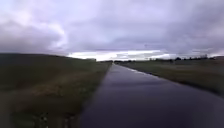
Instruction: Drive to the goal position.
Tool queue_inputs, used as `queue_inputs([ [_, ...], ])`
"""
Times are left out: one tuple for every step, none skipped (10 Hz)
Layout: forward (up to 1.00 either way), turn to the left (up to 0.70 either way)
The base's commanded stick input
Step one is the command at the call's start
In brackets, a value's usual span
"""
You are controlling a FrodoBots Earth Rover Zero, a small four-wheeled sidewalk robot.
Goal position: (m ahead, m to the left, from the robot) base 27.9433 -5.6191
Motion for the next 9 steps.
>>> queue_inputs([
  [0.70, 0.00],
  [0.70, 0.00],
  [0.70, 0.00],
  [0.70, 0.00],
  [0.70, 0.00],
  [0.70, 0.00],
  [0.70, 0.00],
  [0.70, 0.00],
  [0.70, 0.00],
])
